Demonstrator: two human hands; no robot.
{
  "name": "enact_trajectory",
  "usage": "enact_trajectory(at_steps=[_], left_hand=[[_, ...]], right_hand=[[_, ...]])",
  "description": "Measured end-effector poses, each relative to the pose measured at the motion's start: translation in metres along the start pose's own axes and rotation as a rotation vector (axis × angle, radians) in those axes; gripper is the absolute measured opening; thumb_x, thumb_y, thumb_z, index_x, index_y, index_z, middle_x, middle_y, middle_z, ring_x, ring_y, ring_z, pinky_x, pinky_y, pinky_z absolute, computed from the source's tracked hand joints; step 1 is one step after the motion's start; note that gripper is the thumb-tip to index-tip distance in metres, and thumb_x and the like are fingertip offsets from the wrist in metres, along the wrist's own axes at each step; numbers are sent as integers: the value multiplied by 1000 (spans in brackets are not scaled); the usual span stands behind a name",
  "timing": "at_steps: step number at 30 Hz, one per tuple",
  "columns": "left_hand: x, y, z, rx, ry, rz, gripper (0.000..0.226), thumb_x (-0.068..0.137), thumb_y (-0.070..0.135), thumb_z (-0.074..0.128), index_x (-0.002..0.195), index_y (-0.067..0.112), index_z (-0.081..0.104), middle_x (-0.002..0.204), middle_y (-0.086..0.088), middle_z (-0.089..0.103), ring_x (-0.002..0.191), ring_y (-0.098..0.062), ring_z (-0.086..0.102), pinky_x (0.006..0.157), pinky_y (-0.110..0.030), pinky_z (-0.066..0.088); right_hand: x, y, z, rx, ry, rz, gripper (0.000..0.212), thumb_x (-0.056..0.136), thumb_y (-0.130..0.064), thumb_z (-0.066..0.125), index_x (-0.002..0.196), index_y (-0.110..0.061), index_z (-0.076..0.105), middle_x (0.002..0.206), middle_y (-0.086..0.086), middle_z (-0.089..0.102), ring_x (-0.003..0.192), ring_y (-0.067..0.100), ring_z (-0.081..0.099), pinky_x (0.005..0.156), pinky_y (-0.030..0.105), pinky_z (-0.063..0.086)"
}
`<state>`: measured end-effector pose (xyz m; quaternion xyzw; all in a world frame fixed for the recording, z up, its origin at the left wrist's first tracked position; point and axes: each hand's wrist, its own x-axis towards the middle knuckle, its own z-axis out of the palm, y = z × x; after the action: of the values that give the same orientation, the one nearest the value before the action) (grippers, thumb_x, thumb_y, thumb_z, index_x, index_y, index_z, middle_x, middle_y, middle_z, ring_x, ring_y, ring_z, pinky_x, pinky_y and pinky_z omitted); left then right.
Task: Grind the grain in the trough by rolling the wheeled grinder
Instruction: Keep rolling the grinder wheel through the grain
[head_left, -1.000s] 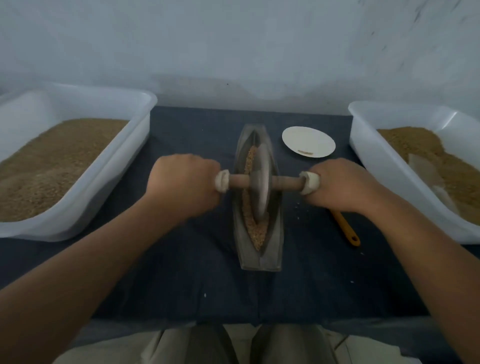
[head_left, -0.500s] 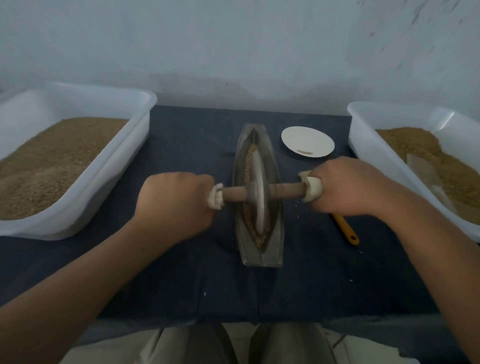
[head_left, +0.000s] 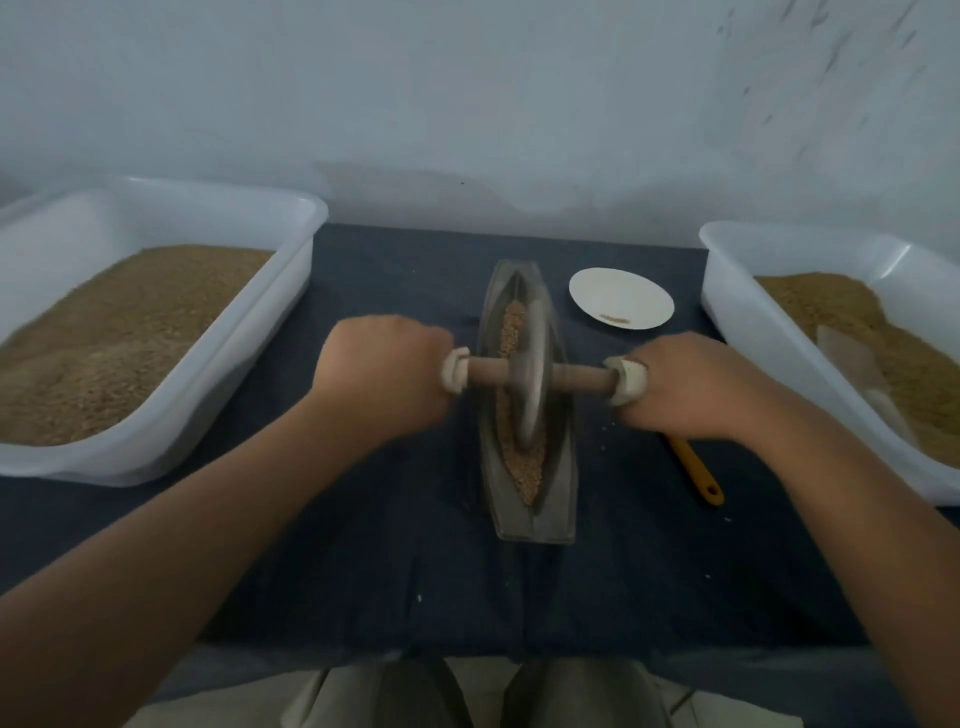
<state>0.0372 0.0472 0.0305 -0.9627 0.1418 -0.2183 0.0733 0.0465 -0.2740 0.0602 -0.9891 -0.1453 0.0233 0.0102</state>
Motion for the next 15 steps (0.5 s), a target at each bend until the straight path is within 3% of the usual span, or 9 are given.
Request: enact_trajectory(at_steps=[2,3,5,9,12,15], left_hand=[[-22,-2,-2,-14,71,2,51,75,48,72,59,32,27,49,14,32,39,-6,27,48,-17,16],[-22,-3,2,-8,84,-7,51,74,48,72,58,32,26,48,14,32,38,-6,27,48,-17,16],[-4,-2,9,-22,8,-25,40,81,47,64,58,29,37,50,12,40,41,-10,37,47,-20,23],[68,-4,13,-75,-116,-125,32,89,47,52,66,24,53,65,6,54,60,-21,56,58,-31,43],[76,-3,5,-73,-119,-106,37,90,52,51,67,24,53,67,6,55,61,-22,54,60,-32,44],[31,1,-1,-19,-67,-66,36,89,47,56,63,27,42,61,9,46,53,-18,46,54,-27,34]], right_hand=[[-16,-2,-3,29,32,-73,32,58,-68,46,87,-62,56,77,-45,57,51,1,55,44,28,38],[-12,-1,-2,22,44,-69,31,58,-68,45,84,-59,59,73,-37,61,51,1,55,45,28,39],[8,-1,1,-41,97,1,30,64,-61,49,69,-35,63,59,-11,61,55,6,56,47,28,41],[56,-3,-2,-89,315,38,24,79,-40,55,65,-24,45,58,-7,51,51,14,45,48,27,38],[62,-2,-4,-92,212,88,23,81,-44,52,68,-25,48,67,-6,55,58,11,46,51,28,36],[32,2,1,-58,29,89,27,72,-56,53,70,-30,61,66,-8,62,62,8,57,51,30,40]])
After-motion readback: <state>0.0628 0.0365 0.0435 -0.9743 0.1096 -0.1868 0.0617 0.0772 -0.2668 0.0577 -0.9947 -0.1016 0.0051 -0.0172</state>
